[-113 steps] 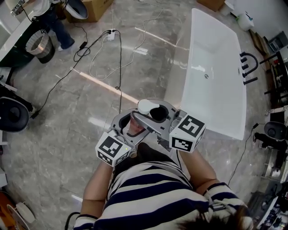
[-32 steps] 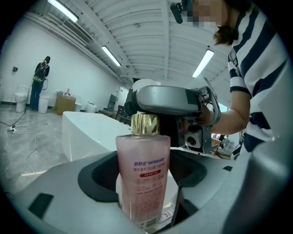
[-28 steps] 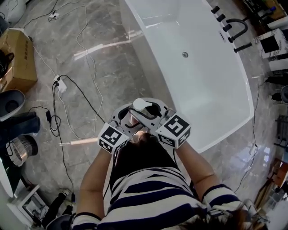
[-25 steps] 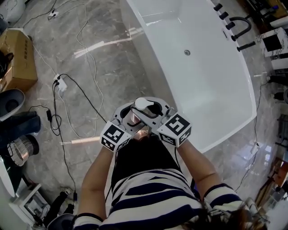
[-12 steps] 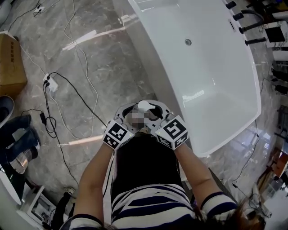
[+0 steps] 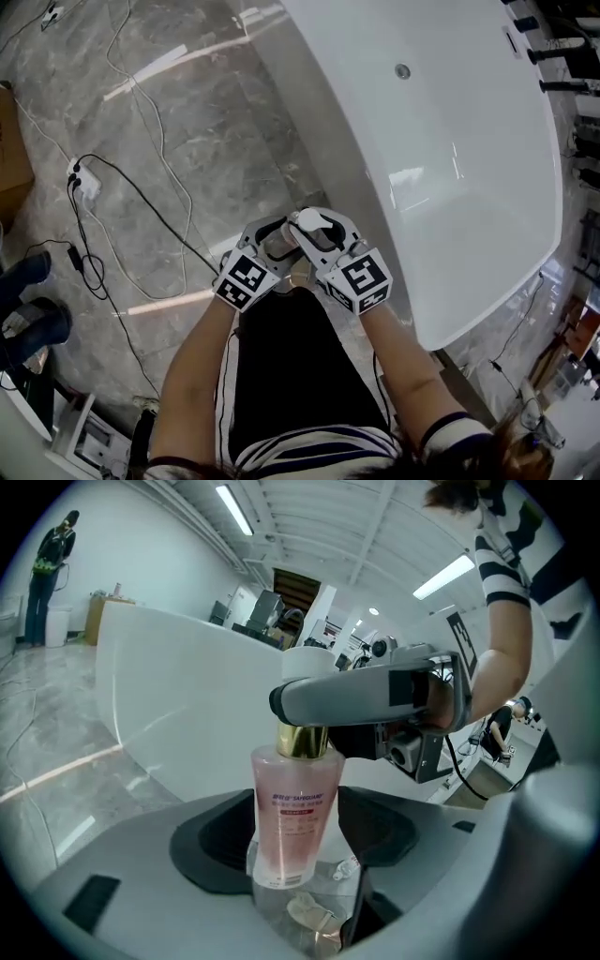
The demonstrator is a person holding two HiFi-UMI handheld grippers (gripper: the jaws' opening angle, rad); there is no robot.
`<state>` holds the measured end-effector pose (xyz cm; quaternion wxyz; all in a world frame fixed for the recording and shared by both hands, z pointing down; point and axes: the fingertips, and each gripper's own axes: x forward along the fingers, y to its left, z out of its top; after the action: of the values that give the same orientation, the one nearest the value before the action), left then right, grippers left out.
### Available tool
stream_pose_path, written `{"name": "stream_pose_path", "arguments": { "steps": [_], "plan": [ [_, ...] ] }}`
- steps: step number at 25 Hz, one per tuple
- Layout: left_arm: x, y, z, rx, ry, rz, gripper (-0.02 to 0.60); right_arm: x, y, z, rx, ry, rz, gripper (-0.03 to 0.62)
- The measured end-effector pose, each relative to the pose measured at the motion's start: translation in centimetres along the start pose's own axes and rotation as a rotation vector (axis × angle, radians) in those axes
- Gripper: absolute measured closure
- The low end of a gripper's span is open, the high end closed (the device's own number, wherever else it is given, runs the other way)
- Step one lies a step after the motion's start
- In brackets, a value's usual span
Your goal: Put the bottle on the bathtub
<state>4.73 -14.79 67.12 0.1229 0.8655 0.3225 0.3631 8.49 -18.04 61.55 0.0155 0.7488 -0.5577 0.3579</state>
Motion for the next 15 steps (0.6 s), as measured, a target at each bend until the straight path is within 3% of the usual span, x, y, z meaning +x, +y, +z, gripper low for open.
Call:
{"name": "stream_pose_path", "arguments": {
  "steps": [7,15],
  "plan": [
    [4.0,3.8,-4.2,-0.087,0.025,0.002,0.293,4.6,-3.6,-5.1,0.015,0.041,-0.027,0.442],
    [6.4,5.8,-9.5,-0.052,0.104,-0.021,0.302,8.3,-6.4,-10.1,0.024,0.062,-0.084,0.442]
  ]
}}
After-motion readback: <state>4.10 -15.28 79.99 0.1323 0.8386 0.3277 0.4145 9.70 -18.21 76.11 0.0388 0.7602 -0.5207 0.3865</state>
